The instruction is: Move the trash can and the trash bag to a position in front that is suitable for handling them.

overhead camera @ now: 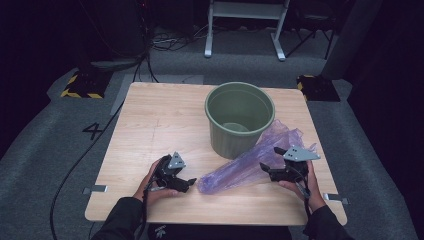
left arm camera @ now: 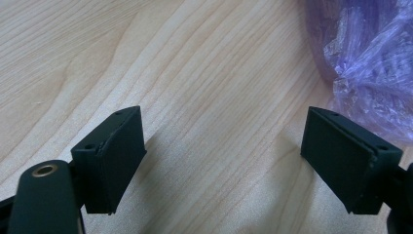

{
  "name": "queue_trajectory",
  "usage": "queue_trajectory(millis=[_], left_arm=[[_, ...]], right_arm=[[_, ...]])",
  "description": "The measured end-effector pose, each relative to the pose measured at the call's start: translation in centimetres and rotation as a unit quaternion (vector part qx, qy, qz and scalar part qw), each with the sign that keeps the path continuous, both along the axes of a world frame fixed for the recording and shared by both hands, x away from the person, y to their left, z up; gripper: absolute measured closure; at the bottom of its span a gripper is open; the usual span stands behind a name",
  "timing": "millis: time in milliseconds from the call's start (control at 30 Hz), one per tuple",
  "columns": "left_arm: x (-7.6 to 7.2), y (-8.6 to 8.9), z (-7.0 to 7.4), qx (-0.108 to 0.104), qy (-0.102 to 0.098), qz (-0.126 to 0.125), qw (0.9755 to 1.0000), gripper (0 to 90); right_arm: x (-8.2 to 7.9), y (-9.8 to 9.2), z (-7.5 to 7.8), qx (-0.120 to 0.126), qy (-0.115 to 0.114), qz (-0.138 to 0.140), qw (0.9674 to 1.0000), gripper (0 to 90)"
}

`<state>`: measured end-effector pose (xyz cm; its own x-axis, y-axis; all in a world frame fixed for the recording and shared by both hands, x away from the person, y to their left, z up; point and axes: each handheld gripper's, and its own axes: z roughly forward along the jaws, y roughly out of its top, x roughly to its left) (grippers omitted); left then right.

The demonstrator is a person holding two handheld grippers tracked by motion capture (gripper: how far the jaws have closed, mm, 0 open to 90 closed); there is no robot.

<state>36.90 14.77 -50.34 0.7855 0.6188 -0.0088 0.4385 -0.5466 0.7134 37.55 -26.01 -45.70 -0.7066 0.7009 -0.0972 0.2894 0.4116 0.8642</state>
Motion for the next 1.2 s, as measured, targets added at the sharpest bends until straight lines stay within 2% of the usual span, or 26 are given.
queue_trajectory(millis=[33,133,233,367,500,567,633,800,967,1067,1100,1200], left_arm=[[0.0,0.0,0.0,0.0,0.0,0.0,1.0,15.7],[0.0,0.0,0.0,0.0,0.0,-0.001,1.0,15.6],[0.0,0.0,0.0,0.0,0.0,-0.001,1.0,15.6],[0.1,0.0,0.0,0.0,-0.001,-0.003,1.0,15.5],[0.1,0.0,0.0,0.0,-0.001,-0.003,1.0,15.6],[0.1,0.0,0.0,0.0,0.0,-0.004,1.0,15.6],[0.1,0.0,0.0,0.001,-0.001,-0.005,1.0,15.6],[0.1,0.1,0.0,0.001,0.0,-0.006,1.0,15.6],[0.1,0.1,0.0,0.001,0.0,-0.008,1.0,15.7],[0.1,0.2,0.0,0.001,-0.001,-0.011,0.9999,15.9],[0.1,0.2,0.0,0.001,-0.001,-0.012,0.9999,16.0],[0.2,0.4,0.0,0.001,-0.002,-0.013,0.9999,16.1]], right_arm=[[-0.1,0.2,0.0,-0.007,-0.006,0.001,1.0,18.1],[-0.1,0.9,-0.1,0.002,-0.004,0.025,0.9997,17.1],[0.5,1.5,-0.8,-0.001,0.008,0.038,0.9992,15.9],[1.4,2.1,-1.7,-0.006,0.035,0.052,0.998,15.7],[2.3,2.9,-2.8,-0.026,0.064,0.057,0.996,15.7],[2.8,3.5,-3.6,-0.048,0.075,0.055,0.9945,16.0],[3.0,3.8,-4.0,-0.059,0.076,0.053,0.9939,16.9],[3.6,4.2,-4.5,-0.06,0.086,0.044,0.9936,22.1],[4.2,4.1,-4.5,-0.047,0.098,0.045,0.9931,33.4],[4.5,3.8,-4.5,-0.039,0.097,0.035,0.9939,47.4],[4.6,3.7,-4.4,-0.037,0.096,0.034,0.9941,55.1],[4.7,3.4,-4.4,-0.033,0.094,0.023,0.9948,67.5]])
